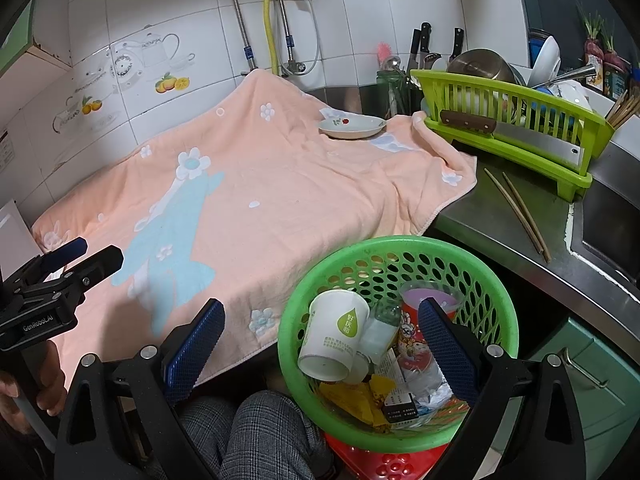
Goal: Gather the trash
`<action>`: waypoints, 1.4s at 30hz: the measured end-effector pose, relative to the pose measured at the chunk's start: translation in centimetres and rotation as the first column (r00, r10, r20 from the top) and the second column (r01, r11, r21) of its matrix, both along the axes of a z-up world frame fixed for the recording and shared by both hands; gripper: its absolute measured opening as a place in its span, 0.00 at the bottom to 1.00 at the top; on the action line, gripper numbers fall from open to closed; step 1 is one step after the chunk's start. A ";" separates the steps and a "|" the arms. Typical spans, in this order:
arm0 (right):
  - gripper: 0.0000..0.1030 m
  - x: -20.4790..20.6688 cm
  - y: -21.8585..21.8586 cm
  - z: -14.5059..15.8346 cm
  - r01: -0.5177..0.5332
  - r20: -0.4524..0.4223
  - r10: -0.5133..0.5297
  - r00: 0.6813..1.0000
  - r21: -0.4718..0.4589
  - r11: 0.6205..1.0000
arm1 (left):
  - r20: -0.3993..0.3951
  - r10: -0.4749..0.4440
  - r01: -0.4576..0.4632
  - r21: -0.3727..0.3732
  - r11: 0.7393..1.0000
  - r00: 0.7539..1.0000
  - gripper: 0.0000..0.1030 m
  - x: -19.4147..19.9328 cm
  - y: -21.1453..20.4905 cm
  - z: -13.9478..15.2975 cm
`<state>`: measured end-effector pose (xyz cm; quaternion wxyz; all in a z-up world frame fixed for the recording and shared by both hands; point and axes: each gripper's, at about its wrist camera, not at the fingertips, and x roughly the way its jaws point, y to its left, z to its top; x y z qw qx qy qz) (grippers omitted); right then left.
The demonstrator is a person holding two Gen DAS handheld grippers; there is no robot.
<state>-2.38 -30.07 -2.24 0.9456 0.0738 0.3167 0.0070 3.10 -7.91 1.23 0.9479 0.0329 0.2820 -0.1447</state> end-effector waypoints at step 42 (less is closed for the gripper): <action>0.91 0.1 0.6 -0.3 -0.020 -0.002 0.020 1.000 0.006 1.000 | -0.005 0.003 -0.003 0.000 1.000 1.000 0.95 0.0 0.0 -0.3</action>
